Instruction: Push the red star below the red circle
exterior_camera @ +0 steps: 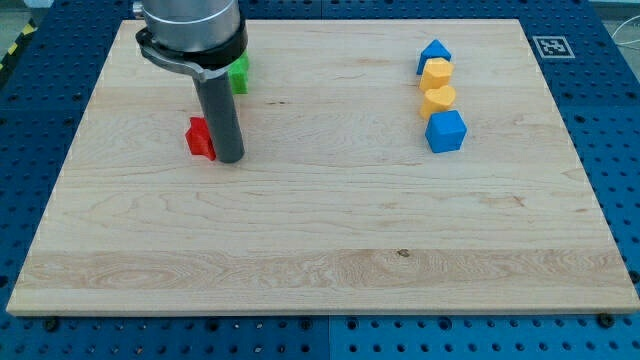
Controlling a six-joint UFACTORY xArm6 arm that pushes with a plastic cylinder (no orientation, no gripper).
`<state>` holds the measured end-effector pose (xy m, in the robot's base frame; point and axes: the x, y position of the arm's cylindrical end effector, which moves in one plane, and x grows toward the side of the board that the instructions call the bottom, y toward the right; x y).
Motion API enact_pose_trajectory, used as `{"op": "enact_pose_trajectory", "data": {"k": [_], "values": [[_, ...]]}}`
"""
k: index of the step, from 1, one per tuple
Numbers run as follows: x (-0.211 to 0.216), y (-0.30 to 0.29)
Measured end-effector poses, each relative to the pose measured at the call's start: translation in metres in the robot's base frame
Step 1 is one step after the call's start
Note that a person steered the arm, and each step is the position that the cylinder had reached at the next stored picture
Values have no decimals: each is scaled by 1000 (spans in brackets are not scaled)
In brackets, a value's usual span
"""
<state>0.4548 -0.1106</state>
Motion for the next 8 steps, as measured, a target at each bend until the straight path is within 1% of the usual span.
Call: {"op": "enact_pose_trajectory", "data": {"k": [1,2,3,7,8], "values": [[17,-27],[9,-52],[-5,-55],[-20,-53],[-30,-53]]}}
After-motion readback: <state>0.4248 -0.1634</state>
